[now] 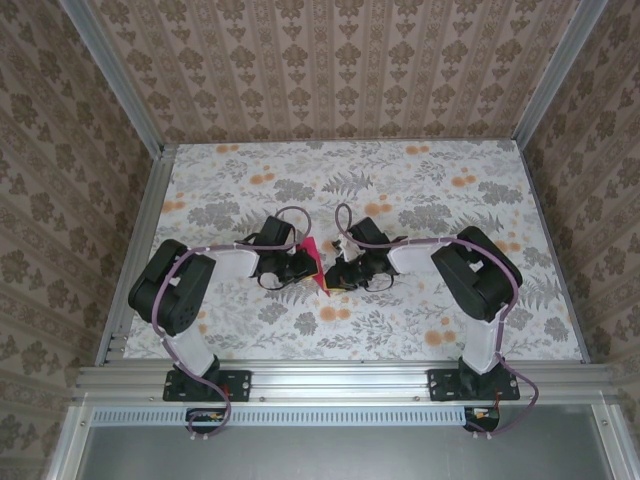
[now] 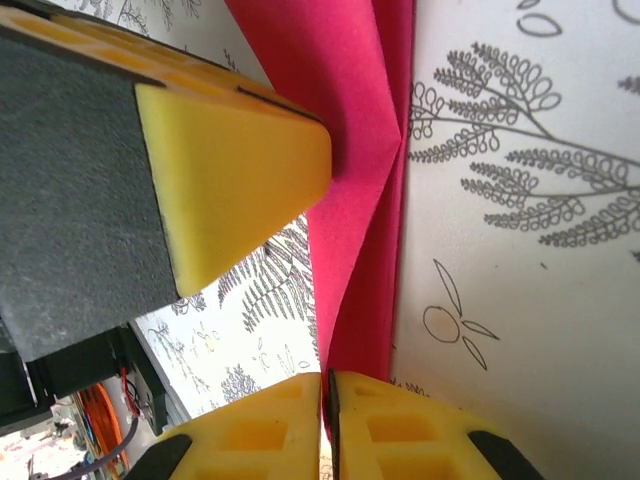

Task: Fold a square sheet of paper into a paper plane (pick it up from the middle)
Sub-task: Fold the wing for the fifth time at the center of the table.

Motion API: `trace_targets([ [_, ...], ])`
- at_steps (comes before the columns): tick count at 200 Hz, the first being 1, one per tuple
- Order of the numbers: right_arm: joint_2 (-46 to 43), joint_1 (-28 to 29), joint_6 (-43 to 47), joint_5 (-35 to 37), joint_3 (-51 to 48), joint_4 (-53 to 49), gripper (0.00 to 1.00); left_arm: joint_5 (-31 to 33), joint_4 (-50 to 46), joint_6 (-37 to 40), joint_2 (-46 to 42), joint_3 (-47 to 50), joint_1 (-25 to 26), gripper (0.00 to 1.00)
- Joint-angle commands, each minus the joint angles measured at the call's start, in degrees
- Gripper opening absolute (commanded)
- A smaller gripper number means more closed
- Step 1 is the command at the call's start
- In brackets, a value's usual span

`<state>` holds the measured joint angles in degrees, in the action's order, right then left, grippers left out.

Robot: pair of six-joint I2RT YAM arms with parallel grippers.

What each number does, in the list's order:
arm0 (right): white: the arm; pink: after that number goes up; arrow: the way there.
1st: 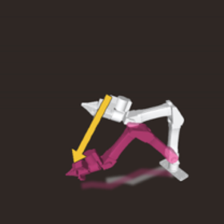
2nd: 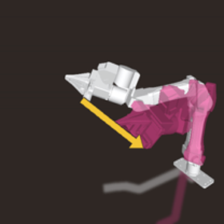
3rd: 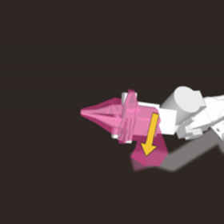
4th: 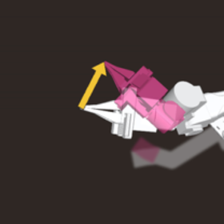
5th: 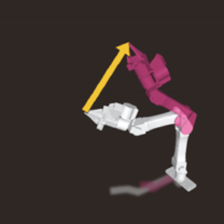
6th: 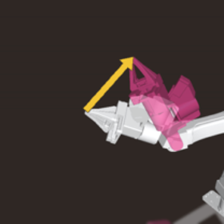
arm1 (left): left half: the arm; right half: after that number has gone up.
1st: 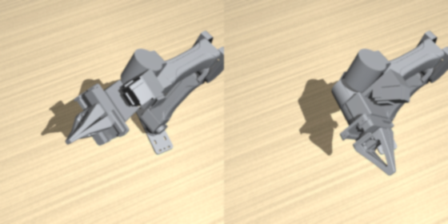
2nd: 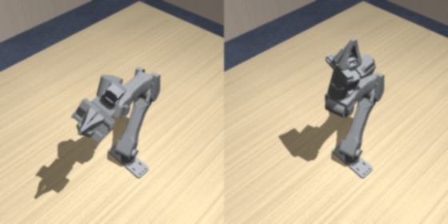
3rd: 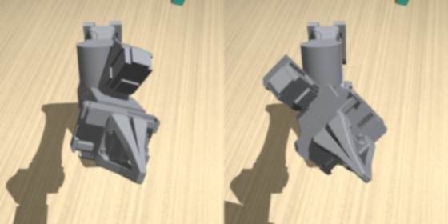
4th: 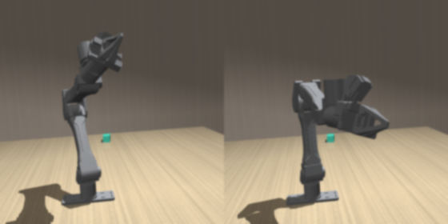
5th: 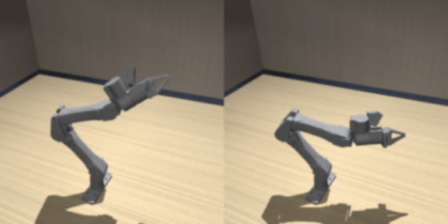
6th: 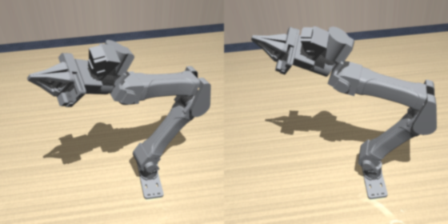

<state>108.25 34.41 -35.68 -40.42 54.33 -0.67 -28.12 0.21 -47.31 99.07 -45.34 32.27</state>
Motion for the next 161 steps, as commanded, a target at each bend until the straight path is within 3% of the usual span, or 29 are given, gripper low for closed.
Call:
trace_targets([
  [1, -1.64, 0.39, 1.27, 0.33, -1.36, -2.79, 0.09, 2.55, -3.58, 1.27, 1.48, -0.14, -0.19, 0.15],
  [103, 0.63, 1.25, 5.26, 3.72, 0.06, -8.34, 0.06, 2.89, -4.36, 1.27, 1.22, -0.59, -0.28, 0.15],
  [161, -3.09, 1.62, 5.68, 7.29, -0.09, -10.17, 0.11, 3.25, -5.08, 1.32, 1.57, -0.73, -0.37, 0.15],
])
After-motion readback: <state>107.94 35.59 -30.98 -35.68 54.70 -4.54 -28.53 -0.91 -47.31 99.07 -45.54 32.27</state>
